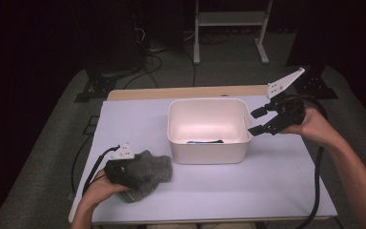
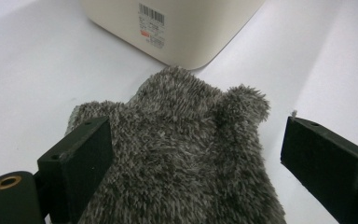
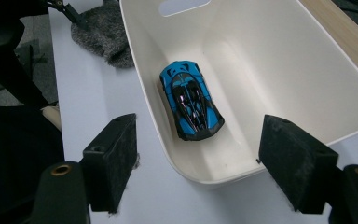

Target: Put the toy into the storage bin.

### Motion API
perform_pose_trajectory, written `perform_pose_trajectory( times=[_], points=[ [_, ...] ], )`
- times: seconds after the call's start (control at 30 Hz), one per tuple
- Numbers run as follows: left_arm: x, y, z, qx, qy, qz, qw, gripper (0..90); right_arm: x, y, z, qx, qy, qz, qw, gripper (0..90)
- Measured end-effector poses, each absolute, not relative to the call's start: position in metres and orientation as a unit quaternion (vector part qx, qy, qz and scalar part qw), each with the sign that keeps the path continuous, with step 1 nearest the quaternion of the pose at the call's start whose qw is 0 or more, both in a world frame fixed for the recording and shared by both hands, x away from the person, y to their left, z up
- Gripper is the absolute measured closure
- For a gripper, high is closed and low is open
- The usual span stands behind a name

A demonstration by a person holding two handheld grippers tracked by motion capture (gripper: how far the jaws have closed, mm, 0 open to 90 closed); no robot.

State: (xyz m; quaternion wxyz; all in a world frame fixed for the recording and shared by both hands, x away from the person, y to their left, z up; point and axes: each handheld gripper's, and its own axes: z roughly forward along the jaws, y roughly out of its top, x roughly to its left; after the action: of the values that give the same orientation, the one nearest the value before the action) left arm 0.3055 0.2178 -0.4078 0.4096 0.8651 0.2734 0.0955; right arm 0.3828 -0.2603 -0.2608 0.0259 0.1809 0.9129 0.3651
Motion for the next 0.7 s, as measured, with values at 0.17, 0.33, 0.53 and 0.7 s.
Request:
perform_pose_trajectory(
  times=[0.17,0.33,0.53,0.7],
  points=[
    [0.306,0.219,-0.407,0.863,0.277,0.098,0.412,8.7,0.379,-0.268,-0.269,0.188,0.909,0.371,0.02,25.9],
    [0.305,0.219,-0.407,0.863,0.275,0.098,0.412,8.7,0.372,-0.276,-0.275,0.188,0.907,0.375,0.021,25.3],
    [0.305,0.218,-0.407,0.863,0.275,0.1,0.411,8.7,0.365,-0.285,-0.282,0.195,0.903,0.383,0.019,25.2],
    [0.305,0.218,-0.408,0.863,0.276,0.1,0.41,8.7,0.362,-0.293,-0.292,0.203,0.899,0.388,0.017,24.1]
  ],
)
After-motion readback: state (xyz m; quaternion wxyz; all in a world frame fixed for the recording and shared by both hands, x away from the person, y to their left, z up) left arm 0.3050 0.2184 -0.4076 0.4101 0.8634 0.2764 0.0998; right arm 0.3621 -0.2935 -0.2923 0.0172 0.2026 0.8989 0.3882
